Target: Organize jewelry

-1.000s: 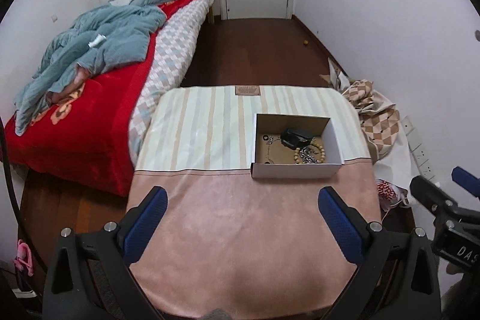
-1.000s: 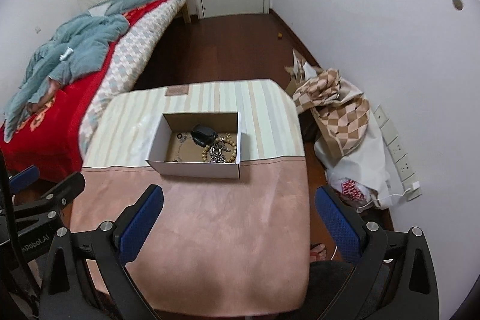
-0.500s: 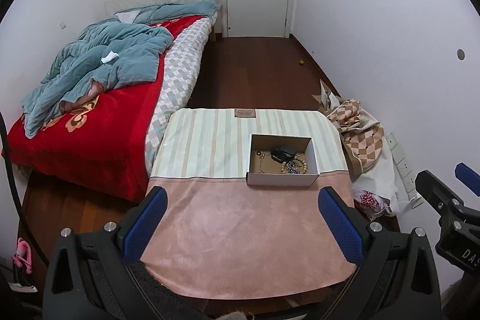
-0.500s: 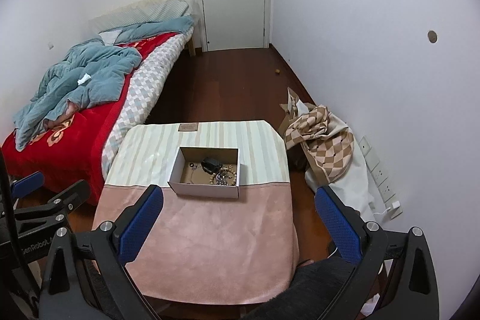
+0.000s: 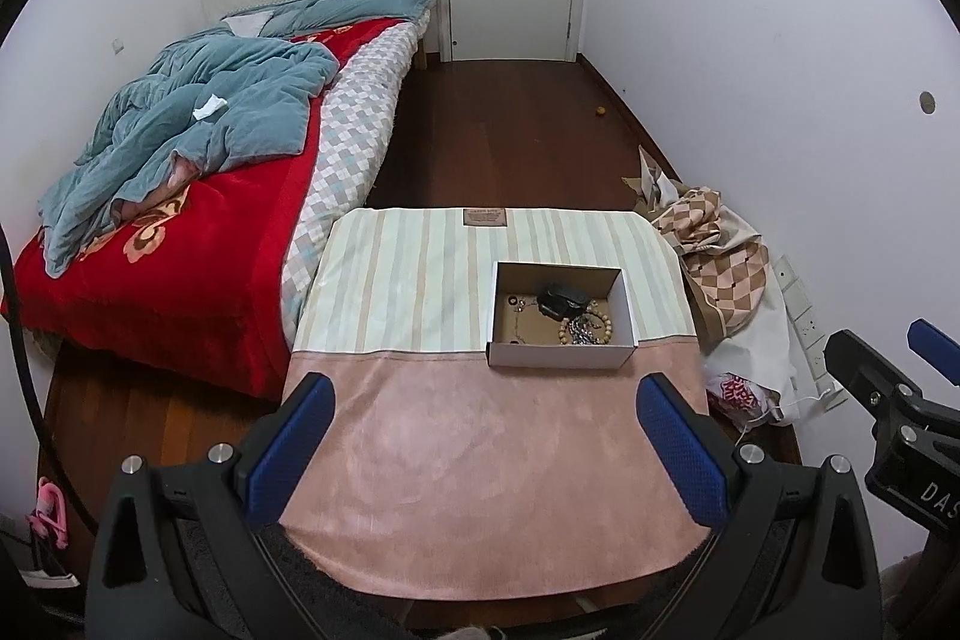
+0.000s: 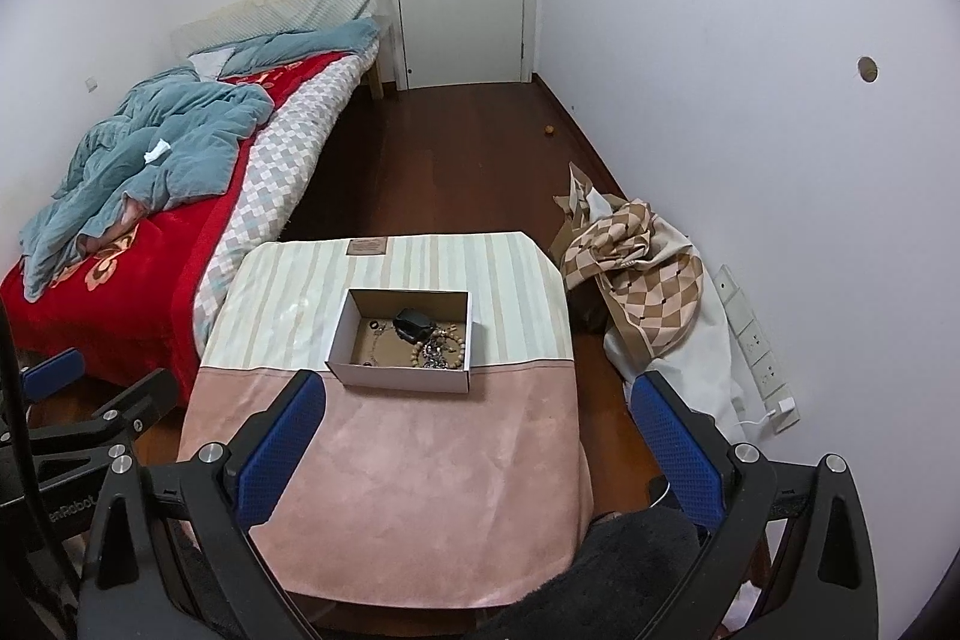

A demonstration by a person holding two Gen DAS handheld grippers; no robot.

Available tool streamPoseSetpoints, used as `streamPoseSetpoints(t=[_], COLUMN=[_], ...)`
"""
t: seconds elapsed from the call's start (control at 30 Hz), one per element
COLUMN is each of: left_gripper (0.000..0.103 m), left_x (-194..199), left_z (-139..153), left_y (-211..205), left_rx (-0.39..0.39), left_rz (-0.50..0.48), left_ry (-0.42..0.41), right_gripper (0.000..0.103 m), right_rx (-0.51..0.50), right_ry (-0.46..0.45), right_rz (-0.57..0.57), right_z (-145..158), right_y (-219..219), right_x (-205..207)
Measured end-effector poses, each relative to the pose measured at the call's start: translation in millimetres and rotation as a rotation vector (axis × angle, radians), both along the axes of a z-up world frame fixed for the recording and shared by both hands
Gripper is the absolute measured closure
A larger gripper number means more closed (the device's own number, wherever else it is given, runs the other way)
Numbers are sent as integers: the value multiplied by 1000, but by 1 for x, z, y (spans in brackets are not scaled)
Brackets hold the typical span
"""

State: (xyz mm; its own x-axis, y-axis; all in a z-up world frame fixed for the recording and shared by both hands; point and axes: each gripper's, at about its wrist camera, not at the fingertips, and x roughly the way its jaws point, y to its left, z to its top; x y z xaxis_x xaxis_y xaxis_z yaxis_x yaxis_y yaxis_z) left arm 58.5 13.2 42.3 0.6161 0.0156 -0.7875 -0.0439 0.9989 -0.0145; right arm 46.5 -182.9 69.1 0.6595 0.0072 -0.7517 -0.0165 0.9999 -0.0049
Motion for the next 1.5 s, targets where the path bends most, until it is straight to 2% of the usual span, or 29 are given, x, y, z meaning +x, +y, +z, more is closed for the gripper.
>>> streamPoseSetpoints(t=[0.3,0.7,1.1,1.5], left_gripper=[0,0,0,0], left_x=[35,83,94,94], left_z=[-19,-55,-67,-66], left_y=[-3,-5,-8,-8], left_rx=[23,42,56,62], left_rz=[23,54,49,47], left_ry=[32,99,127,125], right_gripper=[0,0,0,0], right_rx=[-8,-23,-21,-21], right_ry=[37,130,174,185], right_rz=[-12,-26,4,12], right_z=[-25,-75,-97,-102], right_y=[1,1,5,6], right_x=[46,100,118,119])
